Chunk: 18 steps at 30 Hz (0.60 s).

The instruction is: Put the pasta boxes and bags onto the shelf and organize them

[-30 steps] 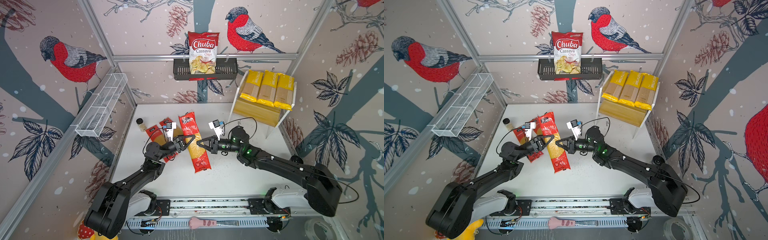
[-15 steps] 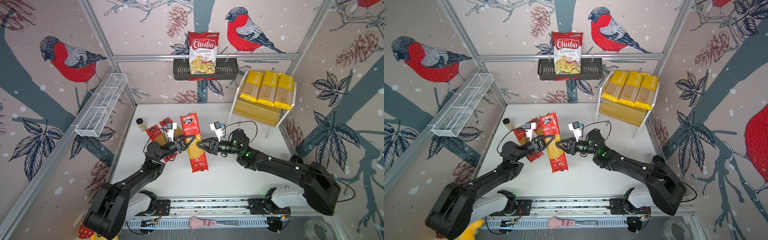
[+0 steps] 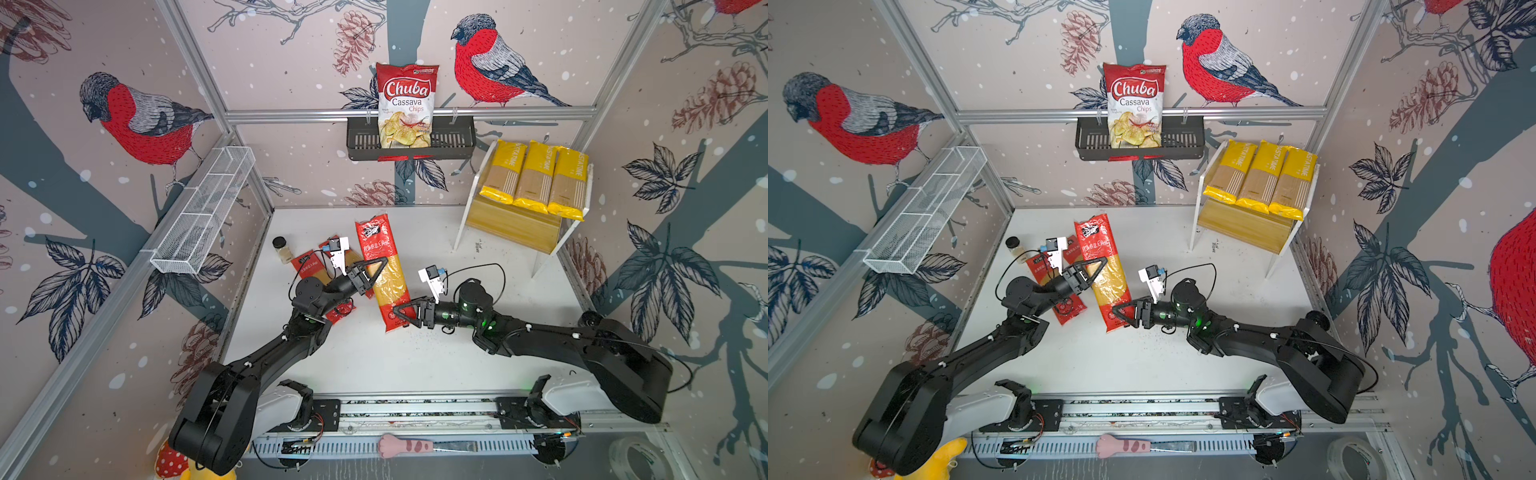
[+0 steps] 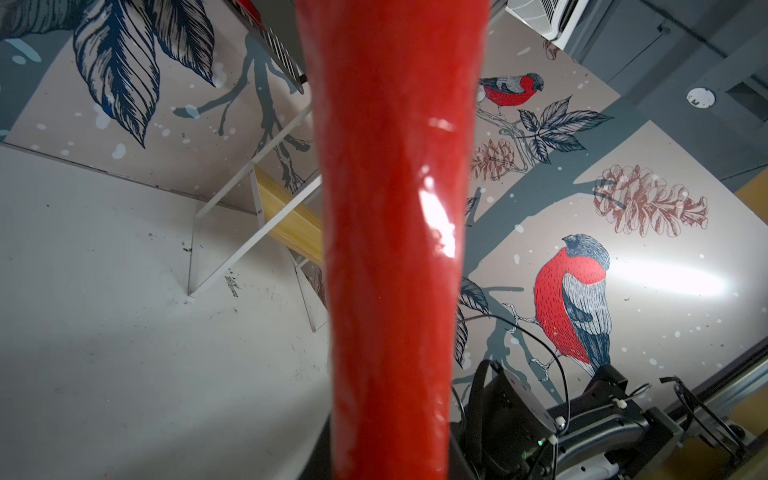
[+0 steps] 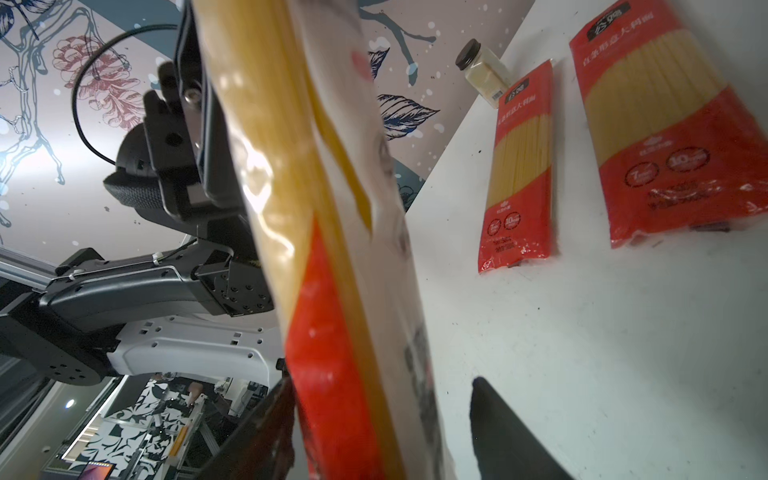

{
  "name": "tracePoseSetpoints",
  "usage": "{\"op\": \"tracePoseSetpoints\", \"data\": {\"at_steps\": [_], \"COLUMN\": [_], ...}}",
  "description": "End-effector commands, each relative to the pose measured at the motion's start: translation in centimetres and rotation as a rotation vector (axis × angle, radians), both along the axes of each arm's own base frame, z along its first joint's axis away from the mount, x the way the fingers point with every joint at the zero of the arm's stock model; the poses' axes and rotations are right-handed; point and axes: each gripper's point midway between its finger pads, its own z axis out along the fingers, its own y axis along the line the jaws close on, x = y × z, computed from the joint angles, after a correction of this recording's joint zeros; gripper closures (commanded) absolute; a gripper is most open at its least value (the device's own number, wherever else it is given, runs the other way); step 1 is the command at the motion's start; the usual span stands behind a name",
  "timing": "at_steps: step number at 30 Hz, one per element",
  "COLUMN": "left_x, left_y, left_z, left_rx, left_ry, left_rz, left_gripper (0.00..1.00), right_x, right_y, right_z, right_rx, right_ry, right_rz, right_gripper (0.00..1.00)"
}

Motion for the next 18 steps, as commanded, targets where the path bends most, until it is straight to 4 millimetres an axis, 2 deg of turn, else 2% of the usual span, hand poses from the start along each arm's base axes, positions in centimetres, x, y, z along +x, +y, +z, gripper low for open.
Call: {"op": "tracePoseSetpoints", "data": {"at_steps": [1, 5, 13, 18], "left_x": [-0.1, 0.2, -0.1, -0.1], "left_y": [1.2, 1.1, 0.4, 0.3], "left_z": [4.7, 5.2, 4.6, 4.4], "left_rx": [-0.111, -0.128, -0.137, -0.126], "left_ry": [-0.146, -0.145, -0.121, -0.119], "left_rz": [0.057, 0.057, 0.035, 0.042], "left_gripper": [0.80, 0.79, 0.78, 0.77], "right_x": [0.1, 0.2, 1.4, 1.4], "right_y": [0.2, 0.3, 1.1, 1.3], "right_z": [1.3, 1.6, 3.8, 4.6], "right_rx": [0.072, 0.104, 0.172, 0.201], "right_ry": [-0.016, -0.020, -0.057, -0.066], "right_rz": [-0.016, -0.024, -0.049, -0.044], "right_gripper": [0.34, 0.37, 0.41, 0.60]}}
